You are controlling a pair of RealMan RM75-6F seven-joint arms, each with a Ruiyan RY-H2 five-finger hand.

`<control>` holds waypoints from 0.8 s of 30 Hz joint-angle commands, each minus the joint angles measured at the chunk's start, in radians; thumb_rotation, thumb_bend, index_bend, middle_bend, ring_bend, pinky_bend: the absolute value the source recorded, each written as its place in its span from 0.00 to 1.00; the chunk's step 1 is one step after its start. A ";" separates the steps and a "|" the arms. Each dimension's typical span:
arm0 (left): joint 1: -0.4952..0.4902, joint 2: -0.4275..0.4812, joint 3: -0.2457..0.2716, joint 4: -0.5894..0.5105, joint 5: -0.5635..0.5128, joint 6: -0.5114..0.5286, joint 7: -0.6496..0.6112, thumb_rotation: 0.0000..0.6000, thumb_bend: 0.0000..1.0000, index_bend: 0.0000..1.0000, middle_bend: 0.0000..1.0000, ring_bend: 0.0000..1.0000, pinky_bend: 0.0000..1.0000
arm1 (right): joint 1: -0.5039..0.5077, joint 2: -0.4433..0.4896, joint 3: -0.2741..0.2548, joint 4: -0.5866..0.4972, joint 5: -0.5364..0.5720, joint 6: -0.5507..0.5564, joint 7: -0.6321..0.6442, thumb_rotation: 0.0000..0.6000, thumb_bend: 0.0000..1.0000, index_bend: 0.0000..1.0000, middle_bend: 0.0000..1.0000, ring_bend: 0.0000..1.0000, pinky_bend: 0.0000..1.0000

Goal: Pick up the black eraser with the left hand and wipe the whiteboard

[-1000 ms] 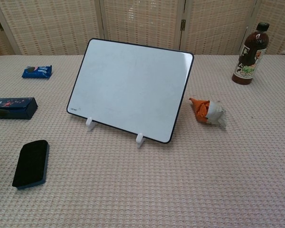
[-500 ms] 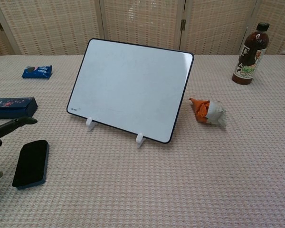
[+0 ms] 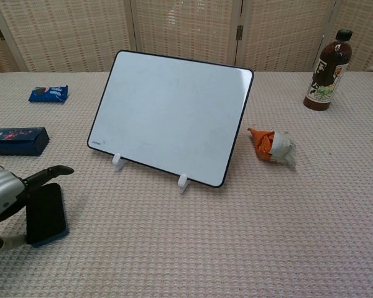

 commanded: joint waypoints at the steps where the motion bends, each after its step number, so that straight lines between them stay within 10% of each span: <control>1: -0.007 -0.010 0.002 -0.012 -0.002 -0.002 0.009 1.00 0.11 0.17 0.93 0.76 0.84 | 0.000 0.001 -0.001 0.000 0.001 0.000 0.001 1.00 0.32 0.00 0.00 0.00 0.00; 15: -0.084 -0.080 -0.060 -0.026 -0.086 -0.078 -0.010 1.00 0.11 0.18 0.94 0.77 0.85 | -0.001 0.008 0.003 -0.004 0.012 0.006 0.011 1.00 0.32 0.00 0.00 0.00 0.00; 24: -0.140 0.104 -0.089 -0.372 -0.278 -0.281 0.040 1.00 0.12 0.28 0.98 0.81 0.88 | 0.000 0.011 0.005 -0.008 0.021 0.004 0.013 1.00 0.32 0.00 0.00 0.00 0.00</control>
